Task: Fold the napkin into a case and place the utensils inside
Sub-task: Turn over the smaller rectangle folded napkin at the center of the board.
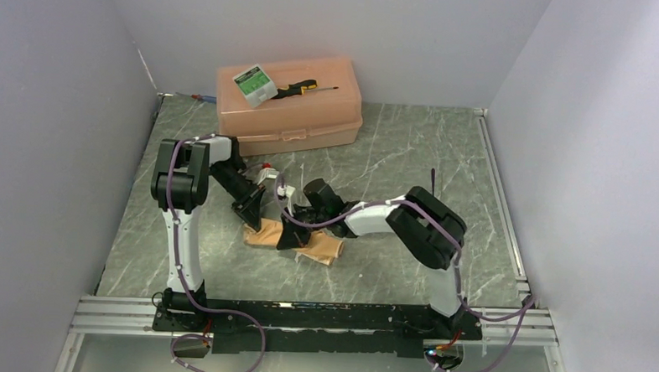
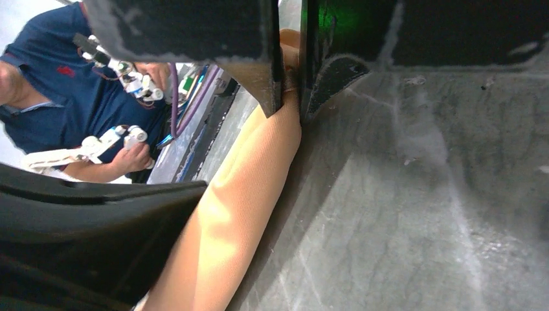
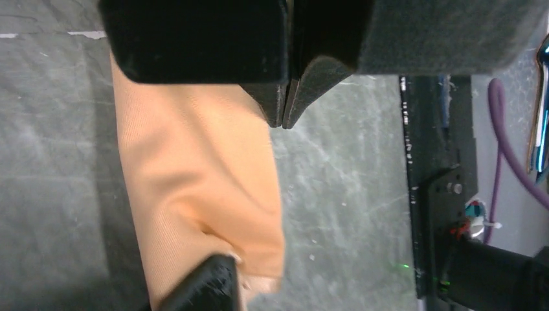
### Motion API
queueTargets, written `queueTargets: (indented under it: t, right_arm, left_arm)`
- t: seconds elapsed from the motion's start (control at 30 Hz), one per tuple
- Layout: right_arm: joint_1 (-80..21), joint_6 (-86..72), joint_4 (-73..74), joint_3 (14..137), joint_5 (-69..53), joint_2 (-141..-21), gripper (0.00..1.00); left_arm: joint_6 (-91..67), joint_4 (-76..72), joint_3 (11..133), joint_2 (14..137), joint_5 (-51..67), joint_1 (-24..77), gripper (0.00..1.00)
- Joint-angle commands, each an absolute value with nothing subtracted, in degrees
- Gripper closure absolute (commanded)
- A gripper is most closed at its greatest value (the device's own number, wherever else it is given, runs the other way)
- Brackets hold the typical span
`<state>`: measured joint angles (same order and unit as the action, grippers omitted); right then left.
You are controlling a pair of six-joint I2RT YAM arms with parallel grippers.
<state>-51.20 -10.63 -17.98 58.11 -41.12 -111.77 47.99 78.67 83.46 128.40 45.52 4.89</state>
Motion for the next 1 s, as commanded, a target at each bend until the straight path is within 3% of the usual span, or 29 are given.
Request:
queueTargets:
  t: [0.0, 0.1, 0.13, 0.2, 0.27, 0.4, 0.83, 0.9, 0.97]
  right_arm:
    - [-50.98, -13.47, -25.98, 58.46, -41.47, -114.77, 1.0]
    - [-50.98, -13.59, -26.02, 57.88, -41.21, -116.89, 1.0]
    - [-50.98, -13.95, -26.65, 57.33, -41.33, -117.23, 1.0]
    - [-50.98, -14.42, -27.9, 56.32, -41.64, -117.56, 1.0]
    - [-50.98, -15.24, -29.01, 55.58, -42.17, -117.8, 1.0]
    - [-50.96, -15.3, -29.03, 55.34, -43.4, -118.06, 1.0]
    - [-50.27, -19.43, -28.21, 59.38, -46.44, -111.19, 1.0]
    - [-49.49, -19.56, -25.74, 60.02, -46.43, -108.64, 0.91]
    - [-48.65, -19.28, -23.13, 60.08, -45.96, -105.58, 0.89]
  left_arm:
    - [45.51, 76.56, 83.35, 124.52, 45.1, 4.75, 0.81]
    - [44.63, 77.29, 83.71, 122.9, 45.0, 4.79, 0.62]
    - [44.3, 77.9, 84.03, 122.51, 44.86, 4.67, 0.46]
    - [43.94, 79.13, 85.39, 121.74, 44.71, 4.33, 0.31]
    - [43.52, 80.21, 87.05, 120.91, 44.54, 3.79, 0.08]
    - [41.52, 79.9, 89.09, 118.03, 41.58, 3.26, 0.06]
    - [30.46, 57.31, 76.47, 110.78, 21.69, 6.96, 0.07]
    - [30.36, 57.14, 76.85, 110.47, 19.44, 6.88, 0.07]
    - [30.05, 58.4, 78.56, 109.87, 19.06, 6.48, 0.06]
